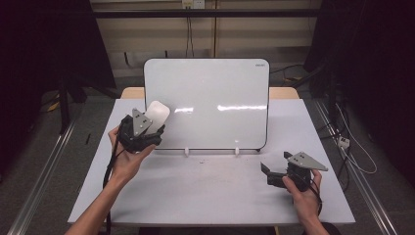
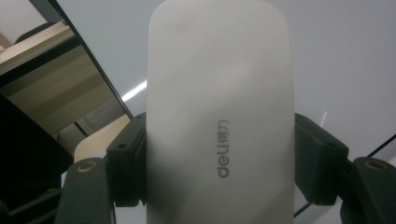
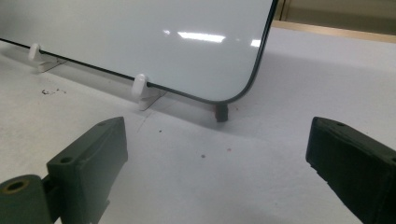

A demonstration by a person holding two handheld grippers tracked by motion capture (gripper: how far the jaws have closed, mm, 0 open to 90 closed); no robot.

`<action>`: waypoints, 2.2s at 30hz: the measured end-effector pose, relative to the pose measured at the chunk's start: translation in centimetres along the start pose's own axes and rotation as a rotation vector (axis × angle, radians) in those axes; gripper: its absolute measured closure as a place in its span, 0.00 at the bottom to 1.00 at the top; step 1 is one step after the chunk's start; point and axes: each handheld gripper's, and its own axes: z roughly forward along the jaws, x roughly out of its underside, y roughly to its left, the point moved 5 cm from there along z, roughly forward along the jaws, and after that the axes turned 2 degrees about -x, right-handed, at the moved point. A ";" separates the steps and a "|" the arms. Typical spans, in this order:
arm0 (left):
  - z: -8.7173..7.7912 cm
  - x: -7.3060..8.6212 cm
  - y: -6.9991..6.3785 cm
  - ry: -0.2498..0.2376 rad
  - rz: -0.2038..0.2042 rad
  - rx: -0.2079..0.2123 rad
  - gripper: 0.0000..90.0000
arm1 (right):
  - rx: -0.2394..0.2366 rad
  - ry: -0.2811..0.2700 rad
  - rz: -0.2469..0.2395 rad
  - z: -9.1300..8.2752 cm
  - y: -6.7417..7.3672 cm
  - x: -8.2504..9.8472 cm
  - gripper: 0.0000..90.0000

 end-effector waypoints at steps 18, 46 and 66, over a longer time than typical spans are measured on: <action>3.2 1.8 -1.8 0.065 0.054 0.008 0.35 | 0.003 -0.003 -0.007 0.0 0.1 -0.1 0.06; 4.5 2.3 -3.0 0.080 0.062 0.036 0.25 | 0.002 0.003 -0.005 0.0 0.2 -0.1 0.06; 2.0 1.3 -2.3 0.049 -0.057 0.126 0.06 | 0.000 0.005 0.003 0.0 0.3 -0.1 0.06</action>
